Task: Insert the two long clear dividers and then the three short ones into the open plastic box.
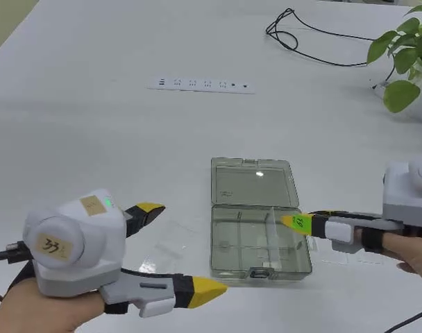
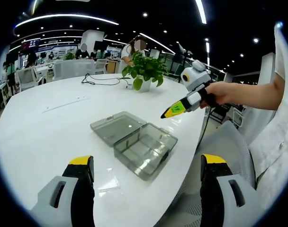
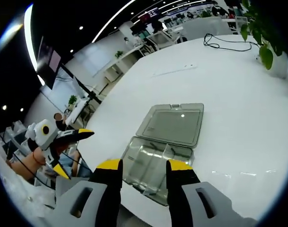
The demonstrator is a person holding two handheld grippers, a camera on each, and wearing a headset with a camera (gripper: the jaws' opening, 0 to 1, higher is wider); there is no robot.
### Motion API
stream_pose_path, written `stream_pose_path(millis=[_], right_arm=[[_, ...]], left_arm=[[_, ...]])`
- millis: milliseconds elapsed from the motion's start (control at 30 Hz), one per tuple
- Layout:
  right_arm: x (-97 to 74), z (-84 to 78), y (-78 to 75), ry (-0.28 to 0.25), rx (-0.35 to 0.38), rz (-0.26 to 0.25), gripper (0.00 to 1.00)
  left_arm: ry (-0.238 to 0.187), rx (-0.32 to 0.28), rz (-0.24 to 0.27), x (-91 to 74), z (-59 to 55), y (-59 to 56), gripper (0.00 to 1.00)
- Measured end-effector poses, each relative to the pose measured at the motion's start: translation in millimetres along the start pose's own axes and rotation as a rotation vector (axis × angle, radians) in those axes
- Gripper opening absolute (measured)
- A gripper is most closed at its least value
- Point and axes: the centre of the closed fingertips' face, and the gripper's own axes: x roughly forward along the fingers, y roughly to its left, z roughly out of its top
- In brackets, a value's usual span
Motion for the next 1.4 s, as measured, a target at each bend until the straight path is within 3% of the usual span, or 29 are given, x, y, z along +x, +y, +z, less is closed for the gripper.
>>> stream_pose_path(millis=[200,267,300,367,533,633,767,1000,1200,1400], right_arm=[[-13.3,6.2,0.9,-0.038,-0.19,0.049,0.49],[-17.7,1.7,0.2,-0.018,-0.215,0.061,0.51],[-19.3,4.8,1.0,-0.041,-0.245,0.07,0.52],[-23.6,2.0,0.5,-0.036,-0.252,0.083,0.55],[-32.8,1.2,0.2,-0.074,-0.353,0.126,0.64],[-37.2,-4.2,-1.4,-0.071,-0.365,0.142,0.71],[-43.9,-10.9,-3.2,-0.079,-0.429,0.167,0.78],[-48.3,-25.9,-14.1,-0.064,-0.5,0.175,0.84],[-50.6,-30.0,-19.9,-0.081,-0.555,0.176,0.87],[-53.8,-34.3,-26.1,-0.08,-0.562,0.171,0.87]], left_arm=[[0.023,-0.028,0.056,-4.9,-8.1,12.8,0.95],[0.036,-0.035,0.072,-5.6,-12.4,17.6,0.95],[0.042,-0.038,0.078,-5.9,-14.1,19.2,0.95],[0.055,-0.046,0.097,-6.4,-17.5,23.4,0.94],[0.111,-0.071,0.146,-5.6,-30.8,34.9,0.89],[0.171,-0.106,0.171,-5.4,-43.3,39.7,0.86],[0.219,-0.13,0.202,-3.1,-54.8,47.0,0.82],[0.31,-0.173,0.231,4.6,-72.0,50.8,0.76],[0.412,-0.192,0.263,12.8,-91.4,53.9,0.69],[0.479,-0.195,0.298,18.1,-102.4,58.8,0.62]])
